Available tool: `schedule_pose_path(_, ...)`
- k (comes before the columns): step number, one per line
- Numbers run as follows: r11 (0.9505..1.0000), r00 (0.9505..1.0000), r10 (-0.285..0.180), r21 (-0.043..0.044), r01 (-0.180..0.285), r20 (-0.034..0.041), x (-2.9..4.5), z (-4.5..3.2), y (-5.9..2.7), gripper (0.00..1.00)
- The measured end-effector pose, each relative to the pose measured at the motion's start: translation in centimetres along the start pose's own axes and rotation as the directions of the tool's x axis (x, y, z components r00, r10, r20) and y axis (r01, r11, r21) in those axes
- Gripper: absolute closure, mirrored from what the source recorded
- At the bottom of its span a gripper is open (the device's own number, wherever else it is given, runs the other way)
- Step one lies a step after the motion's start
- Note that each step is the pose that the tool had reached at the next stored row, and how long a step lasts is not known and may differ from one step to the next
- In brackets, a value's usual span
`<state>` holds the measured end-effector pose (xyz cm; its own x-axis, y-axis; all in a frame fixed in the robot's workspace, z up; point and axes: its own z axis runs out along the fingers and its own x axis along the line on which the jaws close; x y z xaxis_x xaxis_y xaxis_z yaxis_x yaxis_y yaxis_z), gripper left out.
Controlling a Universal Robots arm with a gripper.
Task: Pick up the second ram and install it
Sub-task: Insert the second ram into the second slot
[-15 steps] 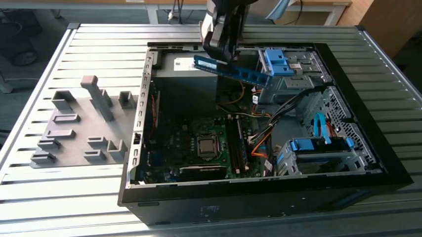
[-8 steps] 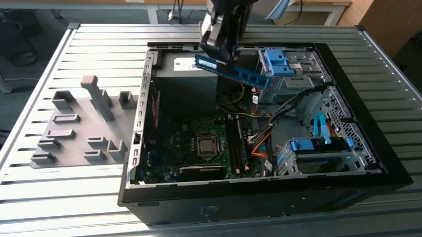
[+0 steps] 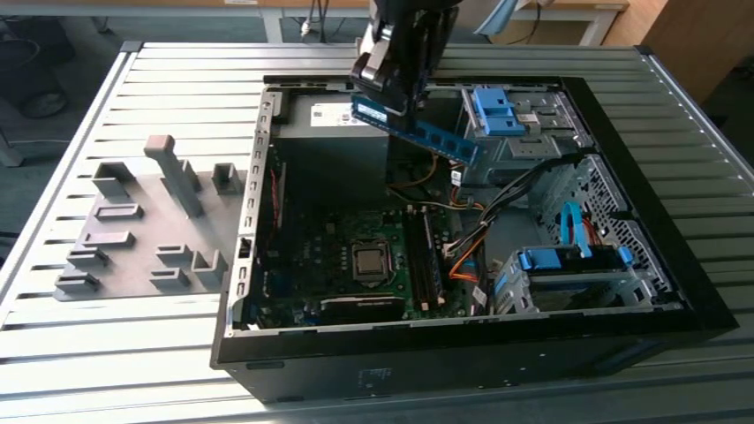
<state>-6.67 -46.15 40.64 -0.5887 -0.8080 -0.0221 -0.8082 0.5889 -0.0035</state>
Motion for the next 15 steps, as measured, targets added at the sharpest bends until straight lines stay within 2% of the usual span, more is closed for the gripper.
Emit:
schedule_pose_path(7, 0.9982, 0.9982, 0.061, 0.0014, -0.061, -0.0002, 0.0, 0.01, 0.0, 0.86)
schedule_pose_path(15, 0.9918, 0.9918, 0.128, 0.0028, -0.128, -0.0002, 0.0, 0.04, 0.0, 0.86)
